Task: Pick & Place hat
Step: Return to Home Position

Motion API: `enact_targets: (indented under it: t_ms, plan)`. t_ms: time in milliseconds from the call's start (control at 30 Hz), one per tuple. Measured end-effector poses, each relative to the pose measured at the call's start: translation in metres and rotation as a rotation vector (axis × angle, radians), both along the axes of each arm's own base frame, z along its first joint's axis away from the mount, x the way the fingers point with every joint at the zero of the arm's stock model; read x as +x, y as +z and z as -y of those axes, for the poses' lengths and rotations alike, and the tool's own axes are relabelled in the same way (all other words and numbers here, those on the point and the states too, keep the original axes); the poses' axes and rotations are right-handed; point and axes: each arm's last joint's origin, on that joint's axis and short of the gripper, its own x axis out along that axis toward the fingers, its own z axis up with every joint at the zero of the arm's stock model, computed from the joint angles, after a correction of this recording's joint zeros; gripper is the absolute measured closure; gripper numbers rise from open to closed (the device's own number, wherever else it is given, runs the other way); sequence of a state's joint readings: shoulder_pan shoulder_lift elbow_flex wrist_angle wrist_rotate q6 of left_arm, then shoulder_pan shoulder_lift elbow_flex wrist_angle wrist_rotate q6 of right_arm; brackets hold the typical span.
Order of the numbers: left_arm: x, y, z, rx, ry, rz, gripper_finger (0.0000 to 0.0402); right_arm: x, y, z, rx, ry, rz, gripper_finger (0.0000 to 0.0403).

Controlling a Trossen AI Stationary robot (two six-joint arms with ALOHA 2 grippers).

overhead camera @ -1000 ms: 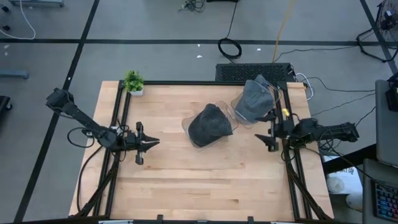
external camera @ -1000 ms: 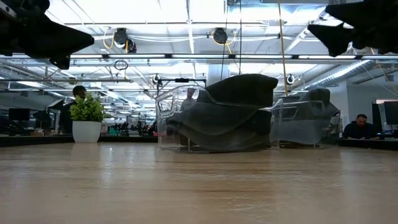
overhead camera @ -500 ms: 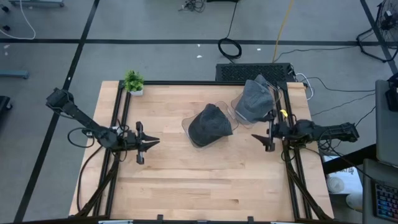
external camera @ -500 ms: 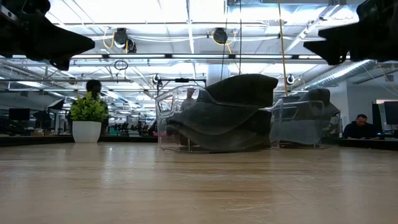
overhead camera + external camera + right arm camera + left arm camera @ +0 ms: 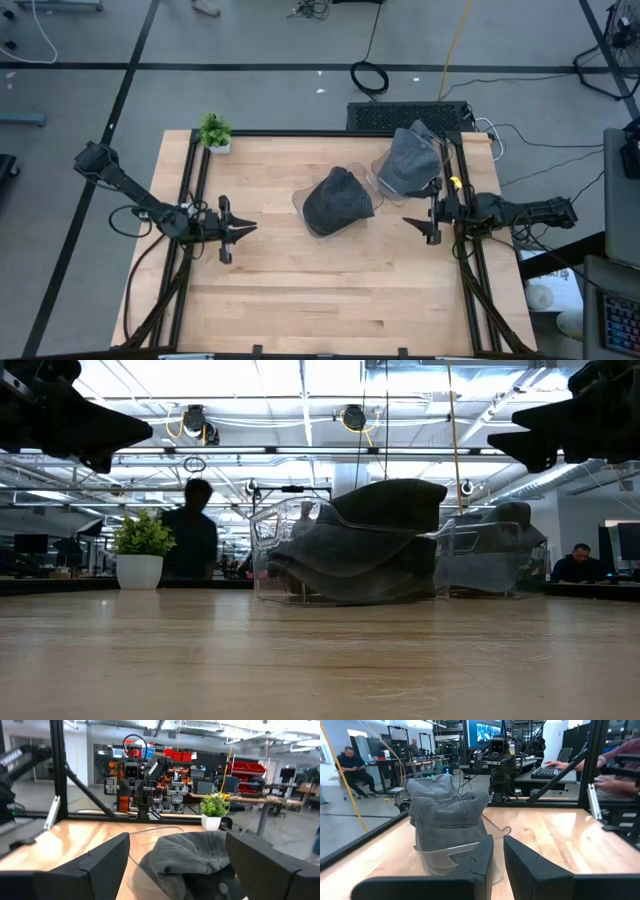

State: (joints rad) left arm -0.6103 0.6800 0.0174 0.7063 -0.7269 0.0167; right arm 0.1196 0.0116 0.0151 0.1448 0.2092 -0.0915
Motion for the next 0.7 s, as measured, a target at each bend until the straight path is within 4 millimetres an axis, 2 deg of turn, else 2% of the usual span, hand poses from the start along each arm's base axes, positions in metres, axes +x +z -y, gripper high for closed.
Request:
enact_targets:
  t_ms: [133, 700]
  plan:
    - [0.0000, 0.0001, -0.0002, 0.008, 0.006, -0.001, 0.0350, 0.0000, 0.0000, 0.0000, 0.053, 0.007, 0.005, 0.0085]
    - [0.0000, 0.0002, -0.0002, -0.027, 0.006, 0.004, 0.0350, 0.0001, -0.0004, 0.0000, 0.045, 0.007, 0.003, 0.0085]
